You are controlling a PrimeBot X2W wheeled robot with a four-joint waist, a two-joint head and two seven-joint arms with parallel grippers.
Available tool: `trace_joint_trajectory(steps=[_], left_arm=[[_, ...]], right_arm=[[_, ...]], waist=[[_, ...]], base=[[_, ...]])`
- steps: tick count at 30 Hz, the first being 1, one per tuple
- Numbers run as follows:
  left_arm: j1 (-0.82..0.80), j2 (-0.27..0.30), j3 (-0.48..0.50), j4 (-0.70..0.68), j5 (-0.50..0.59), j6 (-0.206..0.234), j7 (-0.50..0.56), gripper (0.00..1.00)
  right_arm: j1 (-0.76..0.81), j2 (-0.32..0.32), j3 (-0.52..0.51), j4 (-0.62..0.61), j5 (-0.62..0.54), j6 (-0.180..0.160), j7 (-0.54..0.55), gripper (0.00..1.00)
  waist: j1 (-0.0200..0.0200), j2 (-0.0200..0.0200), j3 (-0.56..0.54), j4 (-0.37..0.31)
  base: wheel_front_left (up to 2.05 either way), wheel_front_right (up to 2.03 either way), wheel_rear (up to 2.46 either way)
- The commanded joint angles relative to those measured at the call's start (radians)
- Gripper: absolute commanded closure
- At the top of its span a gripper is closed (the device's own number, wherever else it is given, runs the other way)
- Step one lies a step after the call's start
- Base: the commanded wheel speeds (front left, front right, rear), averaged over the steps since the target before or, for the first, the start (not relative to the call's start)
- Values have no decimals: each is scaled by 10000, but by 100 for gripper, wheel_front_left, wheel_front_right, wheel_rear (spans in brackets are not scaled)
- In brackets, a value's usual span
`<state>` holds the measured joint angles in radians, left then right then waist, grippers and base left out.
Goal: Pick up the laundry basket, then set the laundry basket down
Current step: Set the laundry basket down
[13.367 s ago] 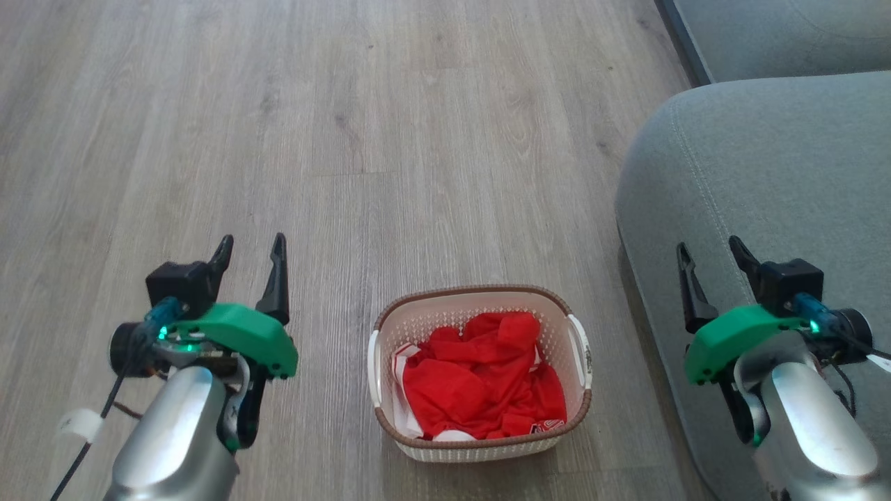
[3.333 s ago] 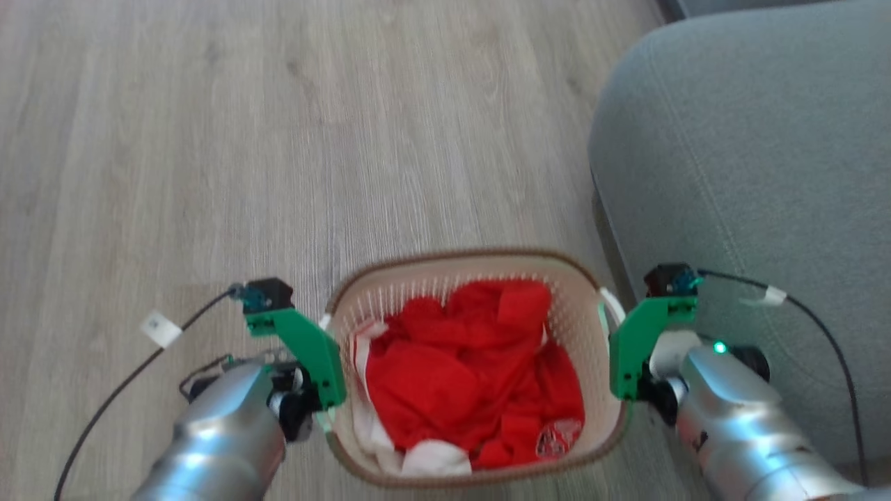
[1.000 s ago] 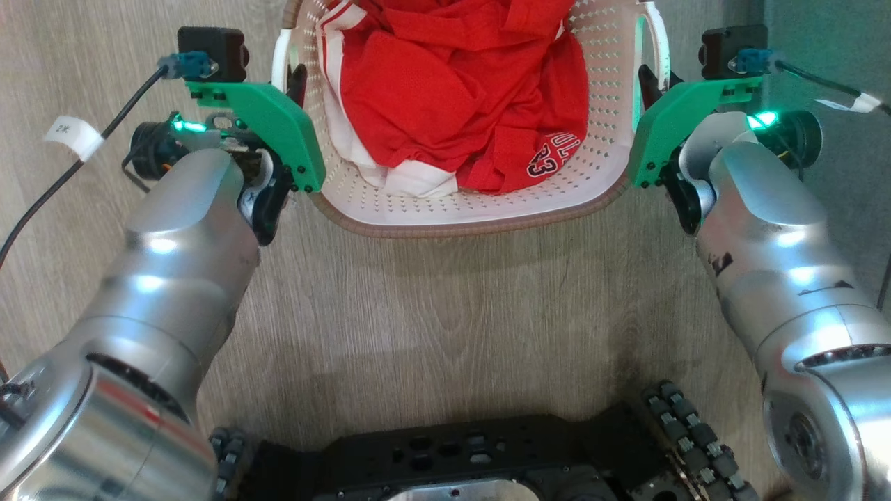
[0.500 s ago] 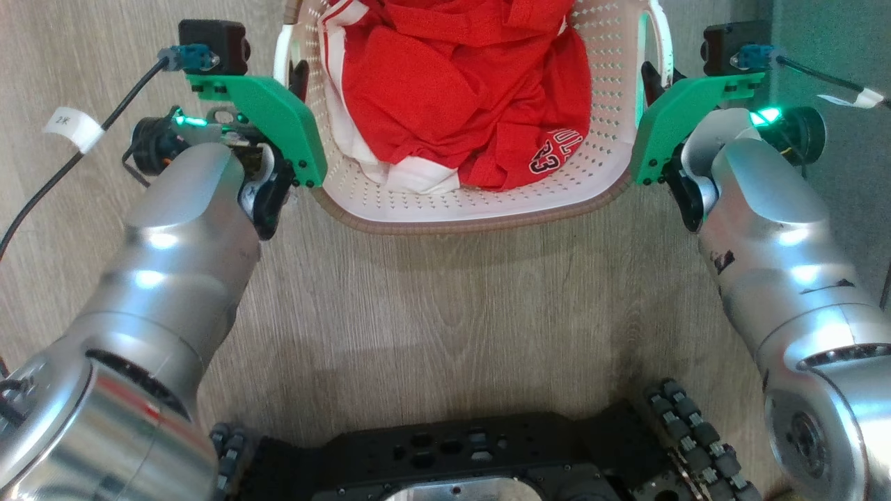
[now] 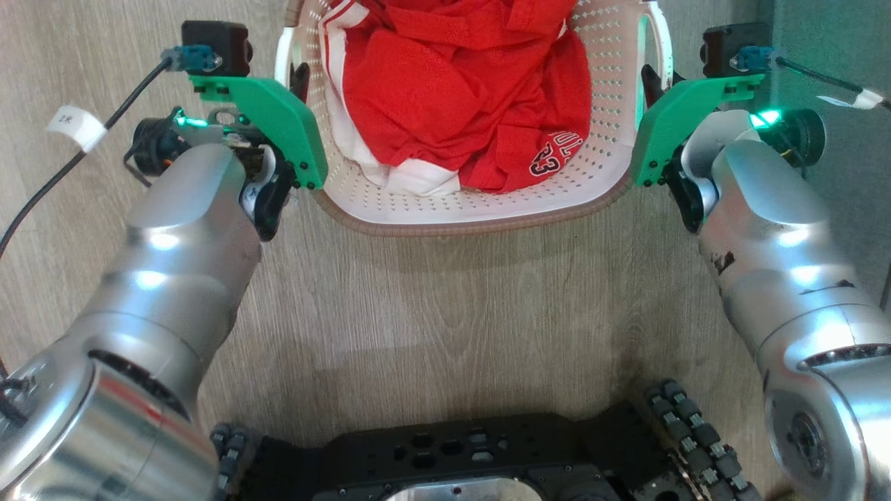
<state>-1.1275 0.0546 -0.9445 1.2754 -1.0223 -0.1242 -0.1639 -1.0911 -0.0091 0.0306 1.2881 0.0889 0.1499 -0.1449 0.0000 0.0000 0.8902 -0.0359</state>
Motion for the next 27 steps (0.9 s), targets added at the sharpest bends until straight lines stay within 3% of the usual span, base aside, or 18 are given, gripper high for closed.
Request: trace_joint_trajectory(steps=[1, 3, 4, 5, 8, 14, 27], left_arm=[[7, 574, 64, 153, -43, -50, 28, 100], [-16, 545, 62, 153, -55, -52, -50, 100], [-24, 506, 50, 153, -60, -53, -43, 9], [-29, 464, 25, 153, -63, -54, -3, 0], [-36, 439, -70, 153, -38, -59, 25, 0], [-41, 441, -125, 153, -90, -62, -46, 0], [575, 508, -266, 57, -257, -64, -620, 0]], right_arm=[[348, -412, -12, 27, -54, -192, 31, 100], [321, -411, 90, 27, 52, -192, -130, 100], [314, -411, 294, 22, 178, -192, -217, 66], [314, -411, 545, -51, 370, -192, -343, 0], [459, -411, 1543, -322, 1412, -192, -374, 0], [567, -411, 2488, -450, 2286, -192, -386, 0], [978, -411, 3123, -258, 2967, -192, -1029, 0]], waist=[[0, 0, 0, -2], [0, 0, -8, 30], [0, 0, -14, 82], [0, 0, -22, 115], [0, 0, -70, 96], [0, 0, -154, 19], [0, 0, -1352, -54]], base=[[0, 0, 0], [0, 0, 0], [0, 0, 0], [0, 0, 0], [0, 0, 0], [0, 0, 0], [0, 0, 0]])
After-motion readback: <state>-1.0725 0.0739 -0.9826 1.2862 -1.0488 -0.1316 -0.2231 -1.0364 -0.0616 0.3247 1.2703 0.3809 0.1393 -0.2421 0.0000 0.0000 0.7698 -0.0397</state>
